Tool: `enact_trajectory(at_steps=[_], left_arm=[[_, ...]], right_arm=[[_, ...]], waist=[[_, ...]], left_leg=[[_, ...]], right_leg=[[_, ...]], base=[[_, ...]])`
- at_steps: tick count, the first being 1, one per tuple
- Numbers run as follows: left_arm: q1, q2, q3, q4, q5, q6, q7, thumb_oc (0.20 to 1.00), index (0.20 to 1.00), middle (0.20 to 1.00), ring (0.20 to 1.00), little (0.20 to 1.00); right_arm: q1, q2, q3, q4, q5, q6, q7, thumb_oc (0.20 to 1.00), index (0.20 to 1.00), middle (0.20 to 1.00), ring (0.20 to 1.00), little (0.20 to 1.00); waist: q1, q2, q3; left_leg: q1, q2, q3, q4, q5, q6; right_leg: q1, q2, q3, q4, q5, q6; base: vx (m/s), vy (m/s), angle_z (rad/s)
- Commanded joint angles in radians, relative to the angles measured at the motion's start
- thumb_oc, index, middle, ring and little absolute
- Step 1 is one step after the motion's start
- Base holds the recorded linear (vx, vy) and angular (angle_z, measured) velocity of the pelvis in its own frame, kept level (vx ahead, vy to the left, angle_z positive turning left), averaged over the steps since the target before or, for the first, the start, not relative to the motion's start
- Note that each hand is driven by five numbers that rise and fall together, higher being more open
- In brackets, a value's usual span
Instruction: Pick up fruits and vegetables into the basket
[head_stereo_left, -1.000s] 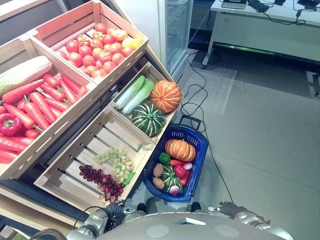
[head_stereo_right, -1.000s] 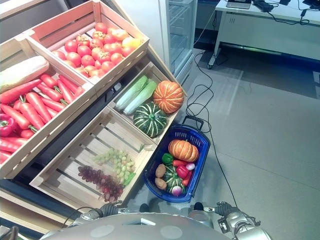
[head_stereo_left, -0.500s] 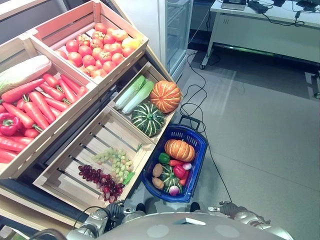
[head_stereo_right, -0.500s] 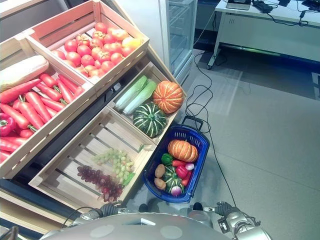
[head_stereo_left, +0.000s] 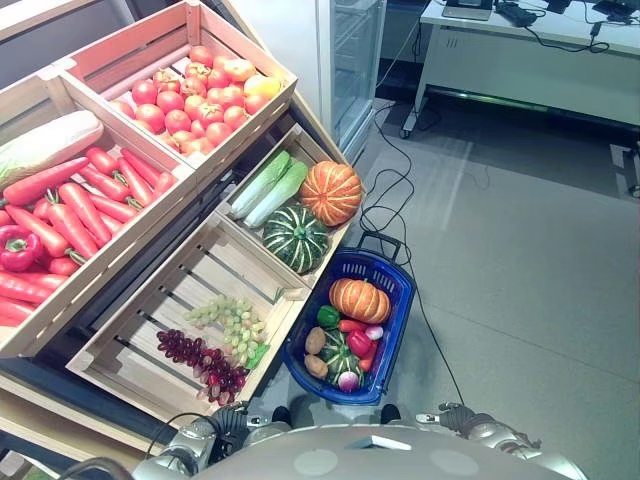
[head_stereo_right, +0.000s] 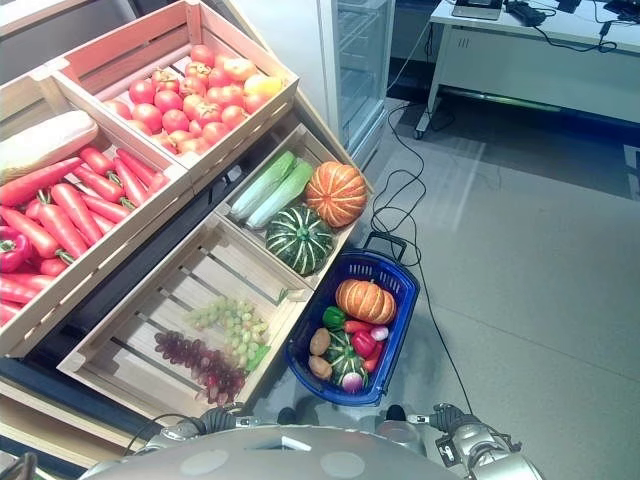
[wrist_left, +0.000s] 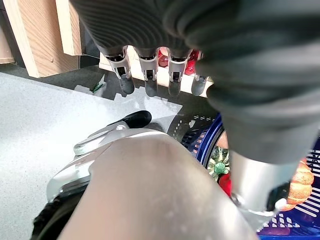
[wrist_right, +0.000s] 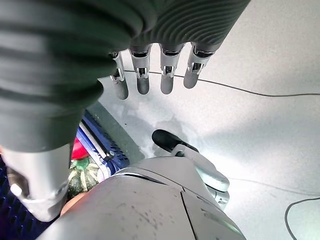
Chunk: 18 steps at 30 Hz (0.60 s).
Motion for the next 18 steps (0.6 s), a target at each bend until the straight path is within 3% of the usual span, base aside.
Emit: enact_trajectory(at_steps=[1,11,18], left_arm=[[-0.097,-0.010,0.002,0.071,-0.034,-0.002,0.025,1.000,1.000,1.000,1.000,1.000],[-0.181,0.007,-0.002,0.038,-0.155,-0.018,0.057,1.000,1.000,1.000,1.000,1.000],[-0.246,0.030,-0.002,0.019,-0.230,-0.065,0.068,1.000,1.000,1.000,1.000,1.000]], right_arm=[[-0.080,0.008,0.015,0.037,0.019,0.000,-0.011,1.000,1.000,1.000,1.000,1.000],[-0.188,-0.022,0.038,0.006,0.076,0.011,-0.051,1.000,1.000,1.000,1.000,1.000],[-0.249,-0.056,0.031,-0.016,0.141,0.012,-0.052,1.000,1.000,1.000,1.000,1.000]], waist=[[0.004,-0.026,0.102],[-0.004,0.005,0.250],[-0.003,0.004,0.318]], left_leg=[[-0.024,-0.020,-0.015,0.007,-0.059,0.035],[-0.181,-0.050,-0.044,0.007,-0.011,0.044],[-0.244,-0.056,-0.062,0.007,0.011,0.046]], right_leg=[[0.009,-0.034,-0.066,0.010,-0.025,0.021],[-0.140,-0.025,-0.055,0.010,0.013,0.005],[-0.207,-0.014,-0.044,0.055,0.006,-0.009]], base=[[0.01,-0.025,0.04],[-0.10,-0.008,0.07],[-0.05,-0.007,0.08]])
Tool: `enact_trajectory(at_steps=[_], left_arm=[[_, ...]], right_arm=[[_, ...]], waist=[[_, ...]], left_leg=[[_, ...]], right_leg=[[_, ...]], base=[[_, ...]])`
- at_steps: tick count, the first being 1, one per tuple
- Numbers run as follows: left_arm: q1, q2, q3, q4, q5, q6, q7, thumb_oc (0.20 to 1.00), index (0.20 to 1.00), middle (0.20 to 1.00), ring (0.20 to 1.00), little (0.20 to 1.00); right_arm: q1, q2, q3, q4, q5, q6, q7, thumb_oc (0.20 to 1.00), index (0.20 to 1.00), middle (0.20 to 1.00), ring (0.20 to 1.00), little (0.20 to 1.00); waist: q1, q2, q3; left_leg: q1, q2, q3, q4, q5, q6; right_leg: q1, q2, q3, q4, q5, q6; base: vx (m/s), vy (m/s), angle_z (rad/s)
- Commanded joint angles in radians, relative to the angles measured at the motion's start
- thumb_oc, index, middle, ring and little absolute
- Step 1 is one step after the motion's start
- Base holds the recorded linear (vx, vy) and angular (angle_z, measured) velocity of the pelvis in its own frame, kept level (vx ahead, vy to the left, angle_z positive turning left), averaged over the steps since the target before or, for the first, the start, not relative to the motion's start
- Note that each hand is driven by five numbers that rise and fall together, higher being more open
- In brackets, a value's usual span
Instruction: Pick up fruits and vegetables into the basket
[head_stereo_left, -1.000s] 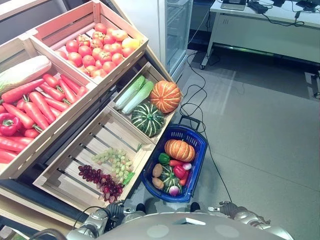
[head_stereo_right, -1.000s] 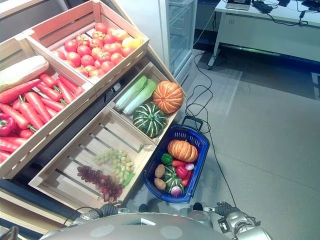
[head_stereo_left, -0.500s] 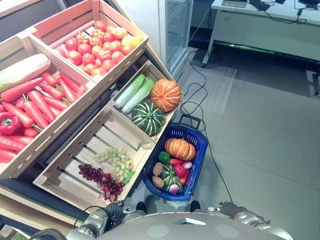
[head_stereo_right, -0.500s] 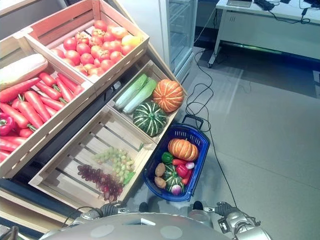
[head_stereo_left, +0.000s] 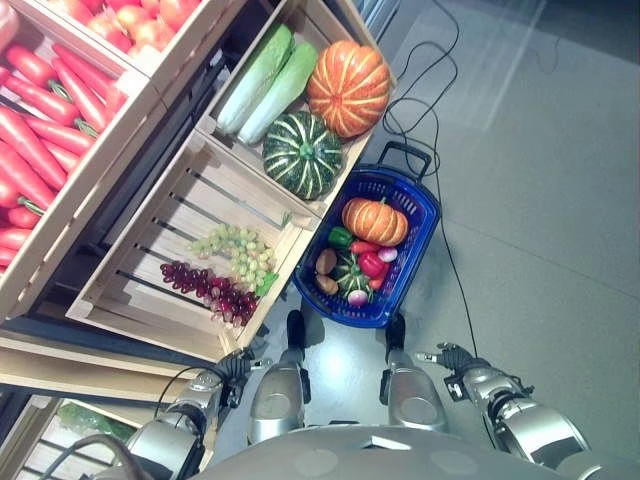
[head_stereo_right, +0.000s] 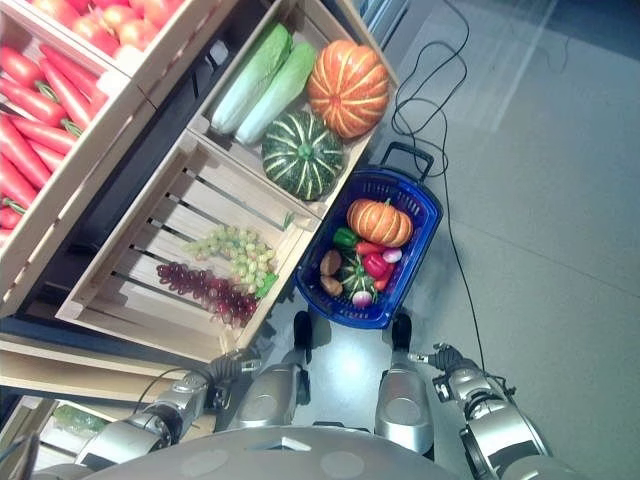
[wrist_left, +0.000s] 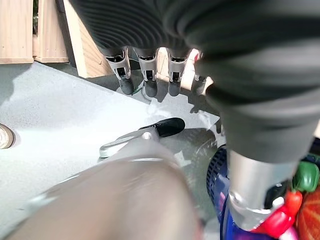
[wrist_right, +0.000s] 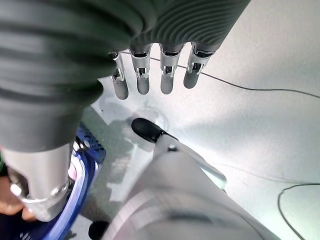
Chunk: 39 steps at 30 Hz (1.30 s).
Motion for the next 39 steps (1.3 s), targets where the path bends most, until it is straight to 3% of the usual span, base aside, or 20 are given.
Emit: enact_trajectory(at_steps=[1,7,12,13,15,17,22,25,27,32,34,39], left_arm=[[-0.073,0.029,-0.007,0.028,-0.054,-0.039,0.008,1.000,1.000,1.000,1.000,1.000],[-0.144,0.039,-0.009,0.017,-0.089,-0.069,0.032,1.000,1.000,1.000,1.000,1.000],[-0.216,0.071,-0.016,-0.049,-0.108,-0.176,0.064,1.000,1.000,1.000,1.000,1.000],[-0.229,0.078,-0.029,-0.103,-0.093,-0.229,0.099,1.000,1.000,1.000,1.000,1.000],[-0.238,0.089,-0.042,-0.162,-0.095,-0.270,0.122,1.000,1.000,1.000,1.000,1.000],[-0.245,0.099,-0.054,-0.211,-0.084,-0.293,0.147,1.000,1.000,1.000,1.000,1.000],[-0.318,0.160,-0.115,-0.329,0.107,-0.356,0.340,1.000,1.000,1.000,1.000,1.000],[-0.380,0.219,-0.157,-0.380,0.304,-0.358,0.526,1.000,1.000,1.000,1.000,1.000],[-0.434,0.267,-0.167,-0.408,0.382,-0.341,0.594,1.000,1.000,1.000,1.000,1.000],[-0.494,0.320,-0.180,-0.408,0.527,-0.306,0.696,1.000,1.000,1.000,1.000,1.000],[-0.531,0.354,-0.189,-0.390,0.638,-0.265,0.773,1.000,1.000,1.000,1.000,1.000],[-0.570,0.401,-0.194,-0.343,0.727,-0.226,0.853,1.000,1.000,1.000,1.000,1.000]], right_arm=[[-0.041,-0.011,0.031,-0.007,0.055,0.006,-0.009,1.000,1.000,1.000,1.000,1.000],[-0.101,-0.022,0.044,-0.018,0.088,0.003,-0.013,1.000,1.000,1.000,1.000,1.000],[-0.139,-0.032,0.063,-0.023,0.128,0.004,-0.026,1.000,1.000,1.000,1.000,1.000],[-0.150,-0.034,0.062,-0.027,0.145,0.006,-0.037,1.000,1.000,1.000,1.000,1.000],[-0.159,-0.038,0.058,-0.036,0.168,0.010,-0.047,1.000,1.000,1.000,1.000,1.000],[-0.161,-0.041,0.055,-0.041,0.173,0.009,-0.048,1.000,1.000,1.000,1.000,1.000],[-0.182,-0.058,0.055,-0.045,0.199,0.014,-0.054,1.000,1.000,1.000,1.000,1.000],[-0.205,-0.069,0.057,-0.041,0.217,0.011,-0.051,1.000,1.000,1.000,1.000,1.000],[-0.218,-0.071,0.063,-0.046,0.220,0.015,-0.050,1.000,1.000,1.000,1.000,1.000],[-0.217,-0.072,0.072,-0.043,0.223,0.008,-0.046,1.000,1.000,1.000,1.000,1.000],[-0.213,-0.071,0.077,-0.041,0.220,0.000,-0.044,1.000,1.000,1.000,1.000,1.000],[-0.208,-0.073,0.091,-0.041,0.225,-0.013,-0.046,1.000,1.000,1.000,1.000,1.000]], waist=[[-0.002,-0.045,0.050],[0.008,-0.049,0.123],[0.007,-0.057,0.174],[0.009,-0.058,0.186],[0.014,-0.060,0.187],[0.017,-0.064,0.187],[0.021,-0.070,0.187],[0.015,-0.071,0.187],[0.012,-0.072,0.187],[0.008,-0.075,0.187],[0.004,-0.076,0.187],[-0.003,-0.076,0.187]], left_leg=[[-0.045,-0.042,-0.009,0.001,-0.048,0.048],[-0.127,-0.051,-0.016,0.075,-0.043,0.056],[-0.255,-0.065,-0.031,0.231,-0.069,0.058],[-0.289,-0.067,-0.029,0.273,-0.078,0.059],[-0.323,-0.068,-0.032,0.309,-0.088,0.061],[-0.353,-0.071,-0.036,0.339,-0.094,0.064],[-0.436,-0.077,-0.047,0.412,-0.112,0.070],[-0.467,-0.080,-0.052,0.425,-0.116,0.074],[-0.482,-0.081,-0.050,0.422,-0.113,0.076],[-0.507,-0.083,-0.051,0.454,-0.122,0.076],[-0.518,-0.082,-0.050,0.470,-0.129,0.075],[-0.527,-0.077,-0.045,0.484,-0.134,0.072]], right_leg=[[-0.043,-0.017,0.002,0.057,-0.037,-0.006],[-0.160,-0.005,0.018,0.203,-0.079,-0.026],[-0.267,0.000,0.021,0.328,-0.111,-0.038],[-0.302,-0.001,0.020,0.369,-0.120,-0.039],[-0.335,0.000,0.018,0.406,-0.131,-0.041],[-0.363,0.004,0.022,0.438,-0.139,-0.043],[-0.445,0.012,0.034,0.518,-0.159,-0.049],[-0.478,0.027,0.055,0.527,-0.158,-0.053],[-0.495,0.034,0.057,0.526,-0.154,-0.057],[-0.512,0.031,0.050,0.547,-0.162,-0.063],[-0.522,0.030,0.052,0.560,-0.170,-0.066],[-0.530,0.025,0.043,0.577,-0.181,-0.071]], base=[[-0.05,-0.002,0.05],[-0.10,-0.007,0.00],[-0.13,-0.068,0.07],[-0.13,-0.059,0.13],[-0.08,-0.037,0.10],[-0.07,-0.048,0.07],[-0.06,-0.034,0.06],[-0.05,-0.021,-0.03],[-0.07,-0.019,0.02],[-0.02,-0.007,0.04],[0.00,-0.001,-0.03],[0.00,0.000,0.00]])
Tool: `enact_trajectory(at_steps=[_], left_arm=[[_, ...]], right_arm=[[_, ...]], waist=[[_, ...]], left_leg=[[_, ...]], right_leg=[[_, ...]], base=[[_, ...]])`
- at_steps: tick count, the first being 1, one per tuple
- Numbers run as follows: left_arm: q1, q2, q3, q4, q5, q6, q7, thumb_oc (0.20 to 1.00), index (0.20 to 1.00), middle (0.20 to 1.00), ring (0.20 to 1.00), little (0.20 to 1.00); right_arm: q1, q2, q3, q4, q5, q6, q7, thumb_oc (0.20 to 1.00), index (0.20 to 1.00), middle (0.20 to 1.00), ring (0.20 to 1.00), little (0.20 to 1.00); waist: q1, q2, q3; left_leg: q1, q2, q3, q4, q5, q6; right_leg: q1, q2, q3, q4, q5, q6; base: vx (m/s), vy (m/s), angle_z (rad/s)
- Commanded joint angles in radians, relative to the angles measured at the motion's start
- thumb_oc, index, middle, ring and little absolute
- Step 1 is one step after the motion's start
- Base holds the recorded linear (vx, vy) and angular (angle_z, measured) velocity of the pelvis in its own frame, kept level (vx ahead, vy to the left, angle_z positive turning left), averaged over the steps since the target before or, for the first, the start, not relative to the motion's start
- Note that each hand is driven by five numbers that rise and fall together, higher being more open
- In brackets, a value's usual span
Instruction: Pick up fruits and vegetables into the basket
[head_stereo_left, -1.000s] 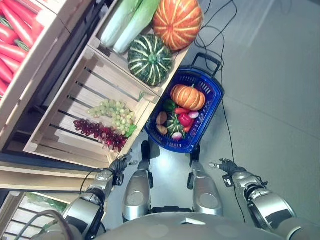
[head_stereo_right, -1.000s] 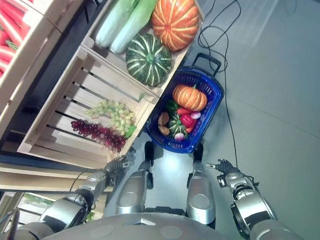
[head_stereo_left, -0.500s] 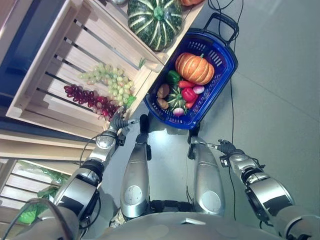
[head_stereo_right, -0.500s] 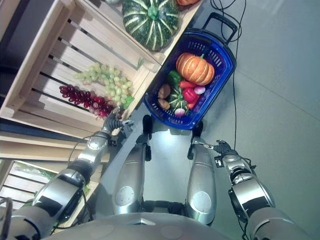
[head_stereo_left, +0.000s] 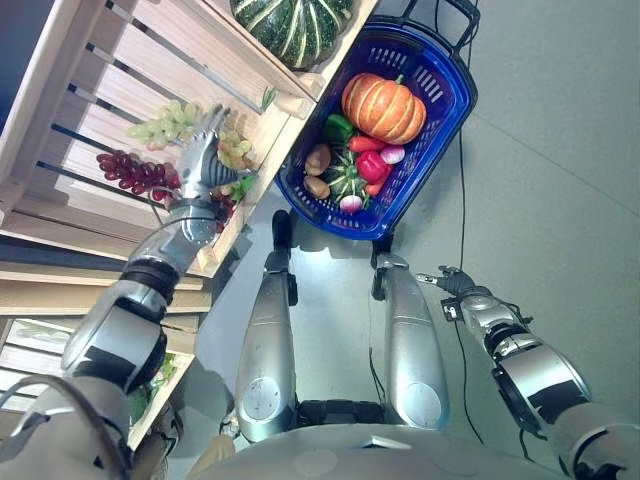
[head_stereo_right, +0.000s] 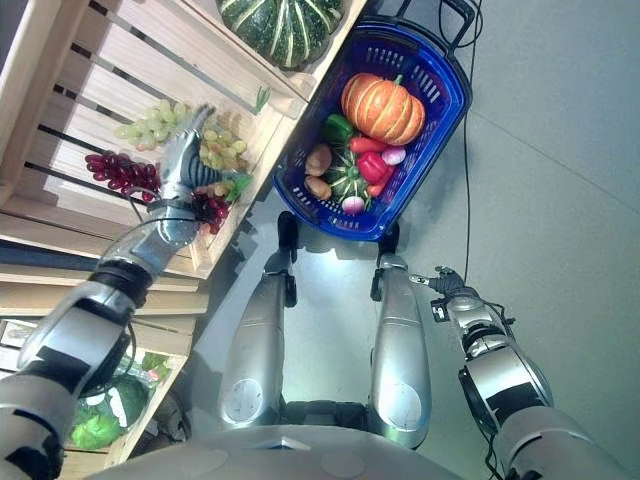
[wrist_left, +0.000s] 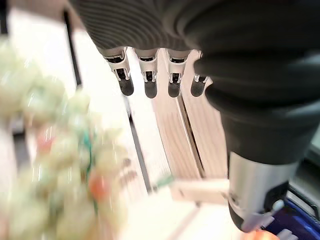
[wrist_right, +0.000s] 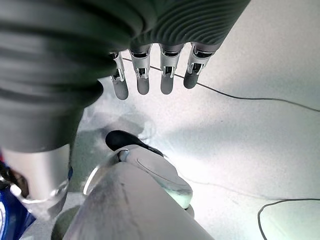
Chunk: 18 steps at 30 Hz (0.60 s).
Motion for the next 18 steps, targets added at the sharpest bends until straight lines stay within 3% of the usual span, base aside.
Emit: enact_trajectory(at_steps=[1,5,14,18], left_arm=[[0.001,0.055,0.027,0.029,0.096,0.023,0.090,1.000,1.000,1.000,1.000,1.000],[-0.007,0.082,0.014,0.072,0.158,0.038,0.098,1.000,1.000,1.000,1.000,1.000],[0.015,0.088,-0.026,0.170,0.148,0.091,-0.027,1.000,1.000,1.000,1.000,1.000],[0.088,0.066,-0.020,0.203,0.153,0.115,0.040,1.000,1.000,1.000,1.000,1.000]], right_arm=[[0.063,-0.031,0.014,-0.033,0.025,-0.010,-0.006,1.000,1.000,1.000,1.000,1.000],[0.062,-0.041,0.015,-0.038,0.020,-0.010,-0.004,1.000,1.000,1.000,1.000,1.000],[0.041,-0.060,0.010,-0.036,0.012,-0.004,0.006,1.000,1.000,1.000,1.000,1.000],[0.034,-0.076,0.004,-0.036,0.005,0.001,0.017,1.000,1.000,1.000,1.000,1.000]], waist=[[-0.001,-0.023,-0.021],[-0.007,-0.019,-0.021],[-0.013,-0.008,-0.021],[-0.010,0.000,-0.021]], left_leg=[[-0.051,-0.059,0.041,0.140,-0.110,0.078],[-0.056,-0.056,0.045,0.144,-0.110,0.075],[-0.060,-0.054,0.056,0.136,-0.106,0.069],[-0.061,-0.053,0.058,0.127,-0.100,0.067]], right_leg=[[0.013,0.034,-0.027,0.027,-0.024,-0.029],[0.008,0.032,-0.028,0.029,-0.026,-0.031],[0.004,0.029,-0.031,0.021,-0.028,-0.035],[0.003,0.029,-0.030,0.012,-0.027,-0.037]], base=[[0.00,0.000,0.00],[0.00,0.000,0.00],[0.00,0.002,-0.01],[0.01,0.026,-0.05]])
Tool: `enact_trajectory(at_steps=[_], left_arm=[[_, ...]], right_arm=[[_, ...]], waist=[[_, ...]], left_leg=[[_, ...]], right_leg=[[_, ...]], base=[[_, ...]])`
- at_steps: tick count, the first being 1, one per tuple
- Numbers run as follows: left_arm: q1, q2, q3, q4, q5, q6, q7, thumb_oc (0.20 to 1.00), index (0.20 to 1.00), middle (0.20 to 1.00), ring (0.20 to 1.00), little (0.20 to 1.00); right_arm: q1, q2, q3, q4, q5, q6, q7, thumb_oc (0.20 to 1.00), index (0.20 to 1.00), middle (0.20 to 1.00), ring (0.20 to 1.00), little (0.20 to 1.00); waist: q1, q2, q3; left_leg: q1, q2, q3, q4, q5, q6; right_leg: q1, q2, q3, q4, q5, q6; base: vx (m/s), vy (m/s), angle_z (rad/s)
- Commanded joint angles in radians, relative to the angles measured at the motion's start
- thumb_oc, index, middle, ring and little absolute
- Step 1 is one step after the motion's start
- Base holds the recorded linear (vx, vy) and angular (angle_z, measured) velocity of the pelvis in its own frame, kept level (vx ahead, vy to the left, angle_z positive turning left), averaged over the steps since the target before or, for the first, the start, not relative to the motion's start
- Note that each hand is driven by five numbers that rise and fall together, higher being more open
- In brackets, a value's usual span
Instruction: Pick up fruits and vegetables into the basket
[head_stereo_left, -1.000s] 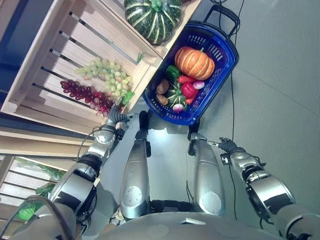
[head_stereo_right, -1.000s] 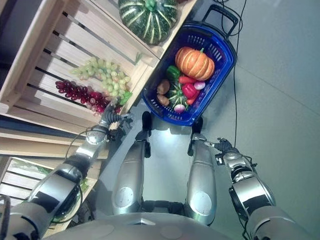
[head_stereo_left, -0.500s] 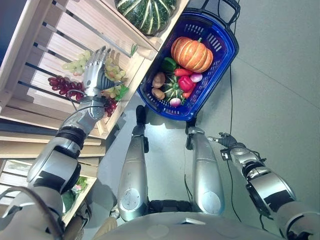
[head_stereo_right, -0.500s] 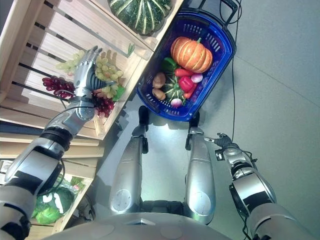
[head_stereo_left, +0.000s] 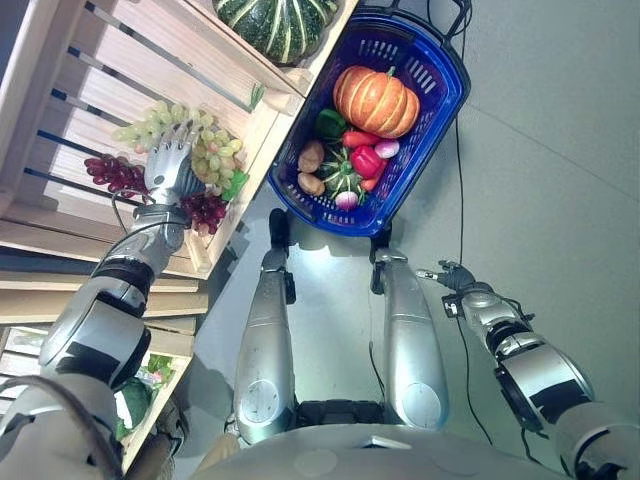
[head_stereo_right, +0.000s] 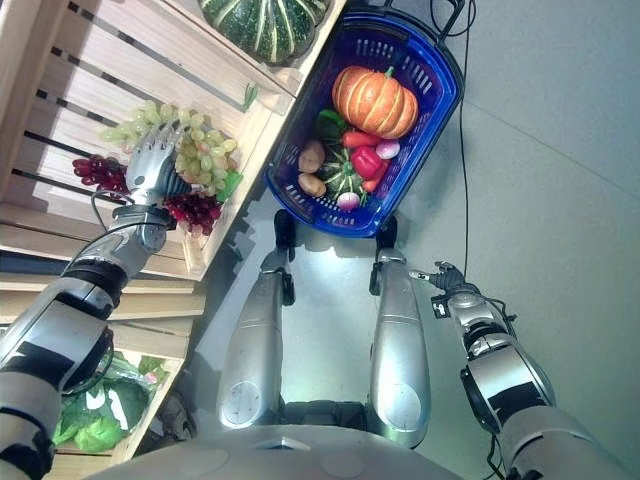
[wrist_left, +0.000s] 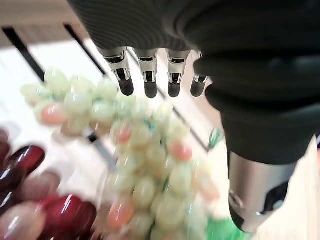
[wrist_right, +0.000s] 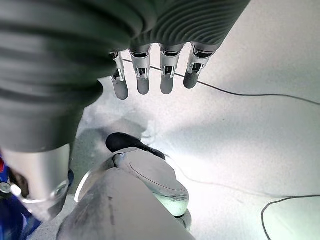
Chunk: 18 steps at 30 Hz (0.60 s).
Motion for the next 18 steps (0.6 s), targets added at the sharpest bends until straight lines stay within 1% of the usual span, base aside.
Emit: enact_trajectory(at_steps=[1,3,7,13,18], left_arm=[[0.056,0.012,0.039,0.035,0.029,0.029,0.093,1.000,1.000,1.000,1.000,1.000],[0.073,0.009,0.047,0.036,0.066,0.046,0.149,1.000,1.000,1.000,1.000,1.000],[0.059,0.014,0.056,0.033,0.124,0.098,0.214,1.000,1.000,1.000,1.000,1.000],[-0.030,0.039,0.037,0.051,0.185,0.138,0.220,1.000,1.000,1.000,1.000,1.000],[-0.114,0.069,0.012,0.081,0.206,0.134,0.231,1.000,1.000,1.000,1.000,1.000]], right_arm=[[0.042,-0.063,0.005,-0.010,0.000,0.003,0.013,1.000,1.000,1.000,1.000,1.000],[0.043,-0.065,0.006,-0.009,-0.005,0.002,0.016,1.000,1.000,1.000,1.000,1.000],[0.037,-0.068,0.013,-0.008,-0.002,0.001,0.016,1.000,1.000,1.000,1.000,1.000],[0.020,-0.063,0.027,-0.015,0.001,0.011,0.017,1.000,1.000,1.000,1.000,1.000],[0.005,-0.062,0.040,-0.013,-0.004,0.020,0.019,1.000,1.000,1.000,1.000,1.000]], waist=[[0.016,0.000,-0.021],[0.017,0.001,-0.021],[0.018,-0.001,-0.021],[0.010,-0.012,-0.021],[0.001,-0.016,-0.021]], left_leg=[[-0.035,-0.054,0.045,0.112,-0.088,0.071],[-0.038,-0.053,0.046,0.111,-0.086,0.069],[-0.048,-0.050,0.046,0.108,-0.082,0.068],[-0.053,-0.046,0.045,0.099,-0.075,0.066],[-0.058,-0.041,0.048,0.096,-0.070,0.063]], right_leg=[[0.050,0.029,-0.045,-0.019,-0.011,-0.032],[0.047,0.030,-0.044,-0.020,-0.012,-0.034],[0.037,0.033,-0.045,-0.016,-0.014,-0.036],[0.034,0.040,-0.045,-0.019,-0.014,-0.036],[0.027,0.045,-0.044,-0.015,-0.016,-0.037]], base=[[0.00,0.000,0.00],[0.00,0.000,0.00],[0.00,0.000,0.00],[0.00,0.000,0.00],[0.00,0.000,0.00]])
